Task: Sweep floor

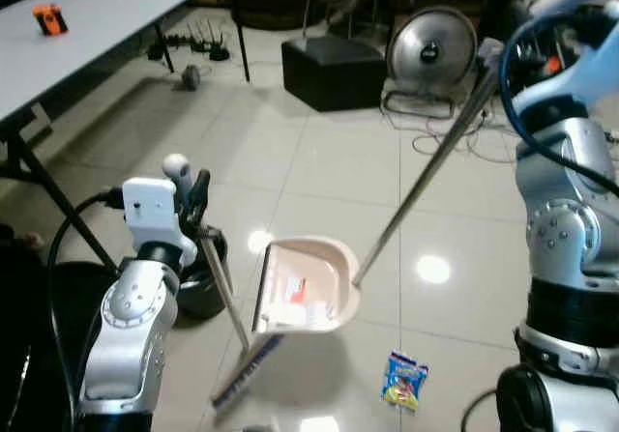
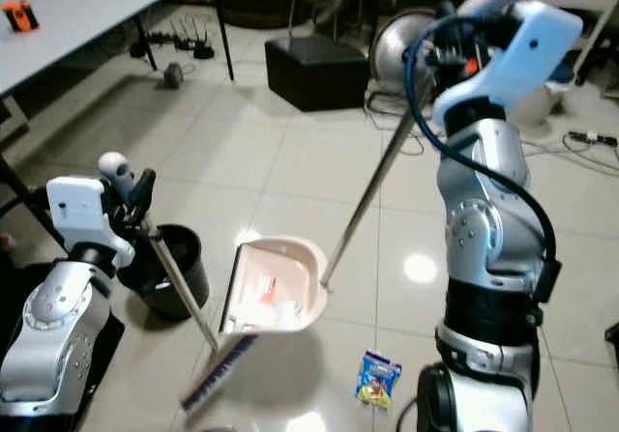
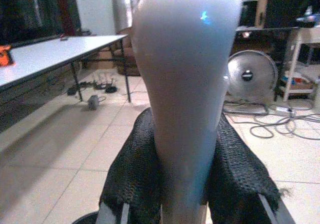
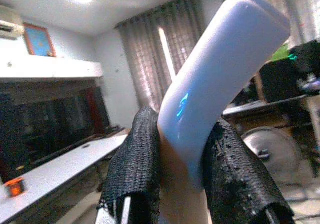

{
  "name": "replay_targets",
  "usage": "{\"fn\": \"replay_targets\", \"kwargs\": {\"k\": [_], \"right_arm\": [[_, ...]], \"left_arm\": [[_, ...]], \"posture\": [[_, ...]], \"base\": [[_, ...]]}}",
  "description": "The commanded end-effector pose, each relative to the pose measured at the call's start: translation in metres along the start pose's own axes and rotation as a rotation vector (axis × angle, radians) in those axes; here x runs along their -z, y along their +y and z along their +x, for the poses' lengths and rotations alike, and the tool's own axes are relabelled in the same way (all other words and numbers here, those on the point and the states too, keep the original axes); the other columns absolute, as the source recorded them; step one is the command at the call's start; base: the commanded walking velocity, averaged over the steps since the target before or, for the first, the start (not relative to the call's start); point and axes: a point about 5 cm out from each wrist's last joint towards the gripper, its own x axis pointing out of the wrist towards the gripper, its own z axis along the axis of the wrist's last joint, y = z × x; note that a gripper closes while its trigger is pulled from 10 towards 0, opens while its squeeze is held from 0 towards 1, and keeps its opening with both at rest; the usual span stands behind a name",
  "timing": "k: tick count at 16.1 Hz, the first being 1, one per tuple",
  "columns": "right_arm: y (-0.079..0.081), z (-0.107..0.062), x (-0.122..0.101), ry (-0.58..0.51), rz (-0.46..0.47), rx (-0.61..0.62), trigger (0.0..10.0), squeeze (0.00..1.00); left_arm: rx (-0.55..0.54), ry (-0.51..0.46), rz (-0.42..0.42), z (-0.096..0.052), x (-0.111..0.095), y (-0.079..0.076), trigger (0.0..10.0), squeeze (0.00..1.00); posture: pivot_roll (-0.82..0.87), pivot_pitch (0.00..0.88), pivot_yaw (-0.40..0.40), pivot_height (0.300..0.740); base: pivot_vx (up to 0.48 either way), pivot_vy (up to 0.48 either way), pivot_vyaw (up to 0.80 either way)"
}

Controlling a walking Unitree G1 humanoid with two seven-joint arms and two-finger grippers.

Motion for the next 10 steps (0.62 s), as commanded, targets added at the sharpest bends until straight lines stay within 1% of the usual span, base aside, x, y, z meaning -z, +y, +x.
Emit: {"fn": "replay_targets", "kwargs": {"k": [1,5,8,9,10], "right_arm": [[0.0106,0.0032,-0.0068,-0.042,0.035,-0.038,10.0,0.0],[0.01,0.0031,-0.0066,-0.047,0.037,-0.032,10.0,0.0],[0.0078,0.0012,-0.0075,-0.054,0.034,-0.019,10.0,0.0],[0.0075,0.001,-0.0079,-0.056,0.033,-0.018,10.0,0.0],[0.007,0.0007,-0.0082,-0.057,0.034,-0.016,10.0,0.0]], "left_arm": [[-0.025,-0.03,0.035,-0.0004,-0.009,0.0065,10.0,0.0],[-0.017,-0.025,0.045,0.0001,-0.0089,0.007,10.0,0.0],[-0.009,-0.026,0.051,0.0015,-0.0095,0.008,10.0,0.0],[-0.006,-0.024,0.051,0.0017,-0.0092,0.0076,10.0,0.0],[-0.003,-0.022,0.052,0.0022,-0.0089,0.0073,10.0,0.0]], "posture": [[0.06,0.0,0.035,0.74],[0.06,0.0,0.048,0.74],[0.05,0.0,0.06,0.74],[0.04,0.0,0.062,0.74],[0.04,0.0,0.062,0.74]], "base": [[0.341,0.0,0.73],[0.341,0.0,0.73],[0.346,0.0,0.0],[0.341,0.0,0.73],[0.345,0.0,0.0]]}}
